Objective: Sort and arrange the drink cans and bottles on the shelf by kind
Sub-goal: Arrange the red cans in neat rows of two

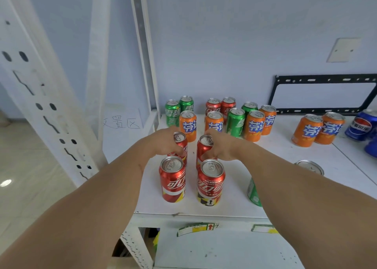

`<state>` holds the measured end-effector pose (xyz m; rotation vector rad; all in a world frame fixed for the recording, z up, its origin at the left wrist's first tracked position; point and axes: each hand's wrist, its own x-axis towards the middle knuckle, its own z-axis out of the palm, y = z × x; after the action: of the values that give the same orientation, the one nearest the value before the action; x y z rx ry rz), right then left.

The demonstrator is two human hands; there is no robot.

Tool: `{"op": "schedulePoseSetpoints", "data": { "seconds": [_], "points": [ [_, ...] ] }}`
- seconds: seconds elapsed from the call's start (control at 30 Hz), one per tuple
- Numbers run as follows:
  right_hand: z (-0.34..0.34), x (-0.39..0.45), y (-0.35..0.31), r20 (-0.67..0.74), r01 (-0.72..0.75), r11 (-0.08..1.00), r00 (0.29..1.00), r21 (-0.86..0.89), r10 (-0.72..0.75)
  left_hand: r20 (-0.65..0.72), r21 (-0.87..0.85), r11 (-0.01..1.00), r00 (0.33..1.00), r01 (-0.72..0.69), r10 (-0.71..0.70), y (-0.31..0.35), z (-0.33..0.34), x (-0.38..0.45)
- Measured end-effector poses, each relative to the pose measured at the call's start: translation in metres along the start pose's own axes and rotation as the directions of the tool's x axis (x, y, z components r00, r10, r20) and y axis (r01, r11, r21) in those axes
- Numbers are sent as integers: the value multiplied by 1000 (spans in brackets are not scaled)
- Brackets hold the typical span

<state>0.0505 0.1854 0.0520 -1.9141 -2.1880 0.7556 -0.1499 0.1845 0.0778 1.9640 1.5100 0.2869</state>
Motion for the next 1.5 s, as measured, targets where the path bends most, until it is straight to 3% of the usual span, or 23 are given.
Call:
{"op": "schedulePoseSetpoints", "data": {
  "seconds": [0.27,0.67,0.77,0.87,0.97,1.13,1.27,1.5],
  "points": [
    [3,6,1,-34,17,994,999,106,-13,-5,-3,999,999,36,-36,-9,-2,9],
    [4,7,1,5,-60,996,998,66,59,80,140,990,996,22,-34,-12,-10,20],
    [-2,4,-1,45,-91,987,995,130,85,131,210,978,991,0,-28,-7,-14,26],
    [-15,5,-3,94,-108,948,992,300,83,173,223,975,984,-1,-38,4,-19,35],
    [-34,11,4,36,-103,945,995,312,97,114,224,974,992,23,-49,18,-23,48],
    [-65,32,33,-130,-125,983,981,136,143,-89,176,984,996,33,-17,32,-20,90],
    [-80,50,50,-108,-115,987,986,110,127,-144,86,991,985,105,-91,30,-15,120],
    [-66,98,60,-37,-69,989,997,128,74,-98,62,982,980,178,-172,17,-12,149]
  ]
}}
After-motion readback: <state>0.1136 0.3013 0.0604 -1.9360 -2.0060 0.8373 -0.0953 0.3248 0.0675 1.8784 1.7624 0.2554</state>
